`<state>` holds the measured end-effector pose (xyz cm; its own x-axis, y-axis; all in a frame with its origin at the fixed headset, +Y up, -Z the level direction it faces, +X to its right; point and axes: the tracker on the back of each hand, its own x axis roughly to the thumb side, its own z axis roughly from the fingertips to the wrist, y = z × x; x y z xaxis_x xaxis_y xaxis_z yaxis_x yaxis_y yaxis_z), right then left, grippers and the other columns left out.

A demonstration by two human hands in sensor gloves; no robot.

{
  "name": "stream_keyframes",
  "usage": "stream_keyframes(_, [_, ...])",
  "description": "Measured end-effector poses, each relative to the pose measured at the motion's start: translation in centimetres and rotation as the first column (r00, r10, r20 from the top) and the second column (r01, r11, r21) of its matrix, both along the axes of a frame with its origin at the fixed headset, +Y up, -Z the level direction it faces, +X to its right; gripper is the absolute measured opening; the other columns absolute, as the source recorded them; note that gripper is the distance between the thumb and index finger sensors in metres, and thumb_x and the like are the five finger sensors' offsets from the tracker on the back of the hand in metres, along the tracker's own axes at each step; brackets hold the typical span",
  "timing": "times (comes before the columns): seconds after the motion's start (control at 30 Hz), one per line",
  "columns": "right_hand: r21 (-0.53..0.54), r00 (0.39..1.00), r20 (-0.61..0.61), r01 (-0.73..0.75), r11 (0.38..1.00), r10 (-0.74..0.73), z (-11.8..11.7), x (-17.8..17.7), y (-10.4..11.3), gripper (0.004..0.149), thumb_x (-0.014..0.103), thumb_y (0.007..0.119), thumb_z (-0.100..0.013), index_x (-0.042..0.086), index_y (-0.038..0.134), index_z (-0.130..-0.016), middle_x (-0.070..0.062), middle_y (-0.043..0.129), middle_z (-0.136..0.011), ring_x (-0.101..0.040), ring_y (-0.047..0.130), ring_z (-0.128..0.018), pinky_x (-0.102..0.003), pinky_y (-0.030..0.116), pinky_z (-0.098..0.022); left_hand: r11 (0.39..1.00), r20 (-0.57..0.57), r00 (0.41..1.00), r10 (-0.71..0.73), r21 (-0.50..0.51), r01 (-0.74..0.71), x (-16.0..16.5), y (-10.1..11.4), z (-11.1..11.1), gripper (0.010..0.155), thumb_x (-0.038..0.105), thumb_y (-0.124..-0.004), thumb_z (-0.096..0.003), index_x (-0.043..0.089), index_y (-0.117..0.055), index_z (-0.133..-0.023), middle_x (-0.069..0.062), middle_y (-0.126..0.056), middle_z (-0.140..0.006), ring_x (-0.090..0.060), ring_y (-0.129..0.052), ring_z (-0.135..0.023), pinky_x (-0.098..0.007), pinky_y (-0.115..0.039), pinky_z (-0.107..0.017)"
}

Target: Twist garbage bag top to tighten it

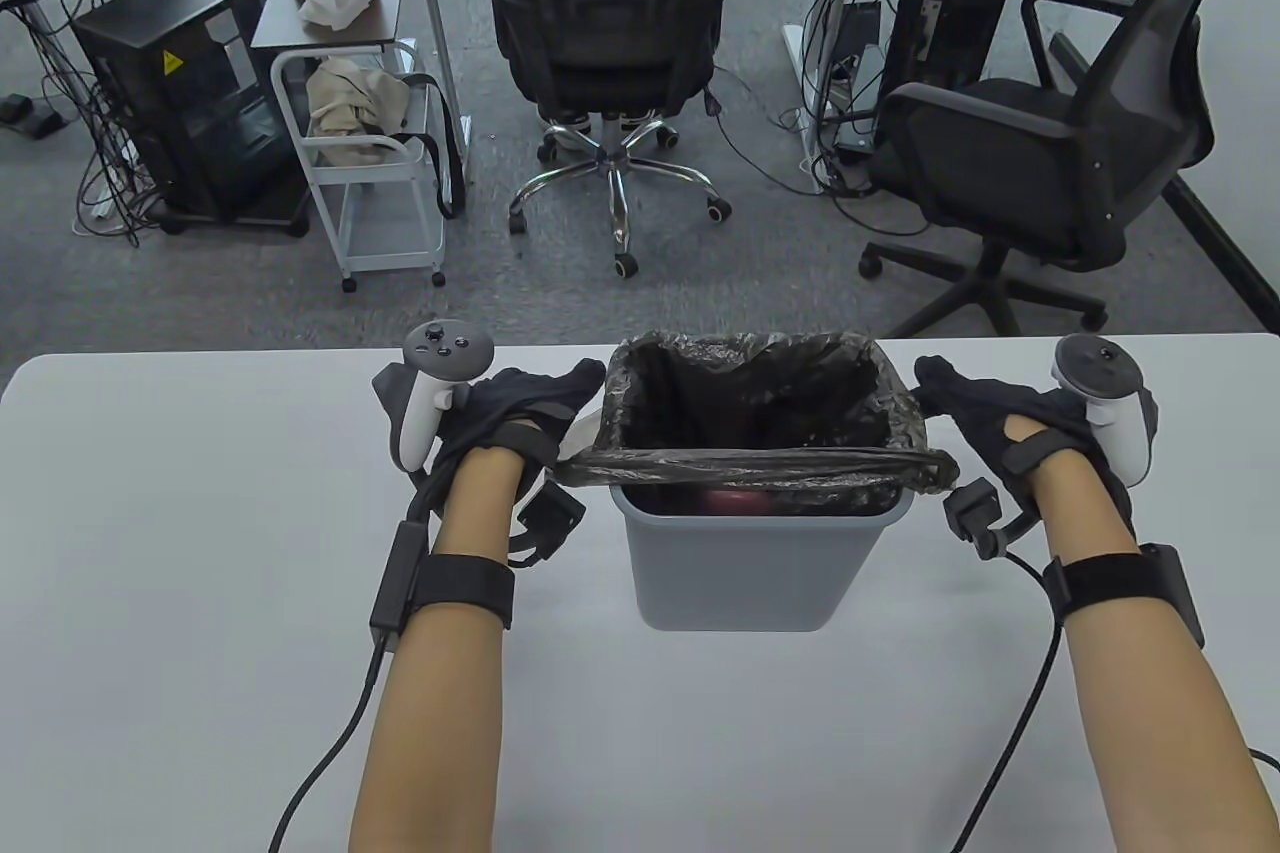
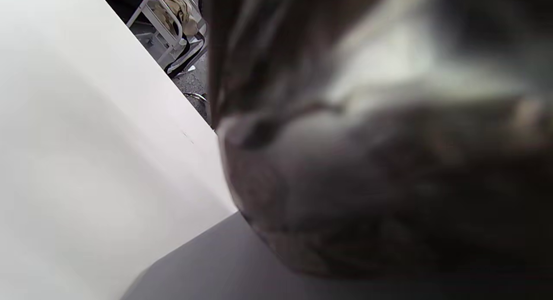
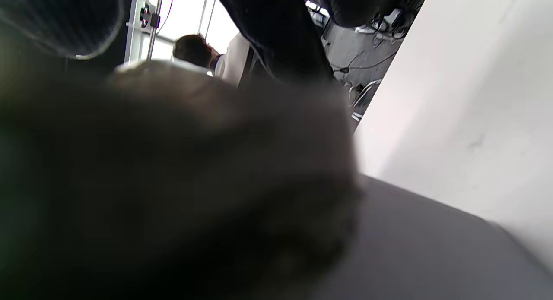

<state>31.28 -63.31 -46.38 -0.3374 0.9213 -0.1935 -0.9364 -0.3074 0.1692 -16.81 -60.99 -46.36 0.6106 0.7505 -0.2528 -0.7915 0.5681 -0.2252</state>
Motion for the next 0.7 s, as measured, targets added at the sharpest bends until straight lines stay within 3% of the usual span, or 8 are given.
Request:
stream_keyframes(0.1, [0.014, 1.000, -0.030, -0.003, 1.000, 0.003, -0.5, -1.2, 0.1, 0.079, 0.066, 0.084, -0.036, 0.004, 0.087, -0.084, -0.026, 0.047, -0.103, -0.059, 0.030, -0.092, -0.080, 0.020, -0.055, 0.982, 0.053, 0.982, 0.183, -0.055, -0.180, 1.1, -0.6, -0.5, 0.081, 0.078, -0.077, -0.0424, 0.016, -0.085, -0.095, -0.008, -0.042, -0.118, -0.039, -0.022, -0.109, -0.078, -0.029, -0.063])
stream_keyframes(0.17, [0.036, 0.999, 0.003, 0.036, 0.999, -0.036, -0.8, -1.5, 0.5, 0.061, 0.058, 0.086, -0.037, 0.010, 0.094, -0.074, -0.026, 0.051, -0.102, -0.059, 0.035, -0.091, -0.080, 0.024, -0.055, 0.979, 0.031, 0.979, 0.202, -0.039, -0.201, 1.4, -0.5, -0.7, 0.065, 0.065, -0.084, -0.0438, 0.018, -0.092, -0.087, -0.007, -0.047, -0.117, -0.037, -0.025, -0.110, -0.078, -0.029, -0.064])
stream_keyframes(0.23, [0.058, 0.997, 0.053, 0.055, 0.997, -0.058, -0.9, -1.6, 1.1, 0.052, 0.049, 0.090, -0.036, 0.008, 0.098, -0.066, -0.026, 0.055, -0.100, -0.058, 0.038, -0.091, -0.080, 0.024, -0.056, 0.975, 0.024, 0.975, 0.222, -0.031, -0.222, 1.4, -0.4, -0.7, 0.055, 0.060, -0.085, -0.0450, 0.019, -0.094, -0.081, -0.006, -0.051, -0.115, -0.037, -0.029, -0.109, -0.077, -0.032, -0.064])
stream_keyframes(0.33, [0.055, 0.994, 0.110, -0.002, 0.998, -0.004, -0.8, -1.1, 1.9, 0.042, 0.043, 0.089, -0.038, 0.012, 0.099, -0.063, -0.025, 0.059, -0.099, -0.057, 0.044, -0.090, -0.080, 0.030, -0.056, 0.960, -0.033, 0.960, 0.278, -0.014, -0.279, 0.9, -0.1, -0.6, 0.044, 0.046, -0.084, -0.0471, 0.017, -0.096, -0.077, -0.006, -0.054, -0.114, -0.036, -0.032, -0.109, -0.077, -0.032, -0.064])
stream_keyframes(0.43, [0.120, 0.984, 0.178, -0.013, 0.993, -0.008, -0.7, -0.7, 2.4, 0.040, 0.042, 0.088, -0.038, 0.013, 0.098, -0.063, -0.025, 0.061, -0.098, -0.057, 0.048, -0.090, -0.079, 0.034, -0.056, 0.971, -0.076, 0.969, 0.237, 0.053, -0.234, 0.4, 0.2, -0.4, 0.042, 0.046, -0.083, -0.0476, 0.022, -0.093, -0.080, -0.005, -0.053, -0.114, -0.036, -0.033, -0.109, -0.076, -0.034, -0.065])
stream_keyframes(0.53, [0.197, 0.970, 0.221, 0.062, 0.978, -0.106, -0.5, -0.7, 2.7, 0.040, 0.041, 0.087, -0.038, 0.012, 0.097, -0.065, -0.025, 0.063, -0.097, -0.056, 0.052, -0.089, -0.079, 0.036, -0.057, 0.946, -0.111, 0.944, 0.310, 0.131, -0.296, 0.4, 0.4, -0.1, 0.042, 0.044, -0.082, -0.0482, 0.026, -0.090, -0.085, -0.004, -0.052, -0.114, -0.036, -0.033, -0.109, -0.076, -0.035, -0.065])
stream_keyframes(0.7, [0.321, 0.947, 0.197, 0.181, 0.929, -0.253, -0.1, -0.8, 2.8, 0.039, 0.042, 0.086, -0.039, 0.021, 0.094, -0.071, -0.018, 0.067, -0.099, -0.049, 0.072, -0.084, -0.077, 0.048, -0.057, 0.916, -0.090, 0.921, 0.378, 0.180, -0.359, 0.7, 0.9, 0.3, 0.042, 0.041, -0.077, -0.0502, 0.035, -0.084, -0.091, -0.004, -0.050, -0.115, -0.036, -0.033, -0.109, -0.076, -0.036, -0.065])
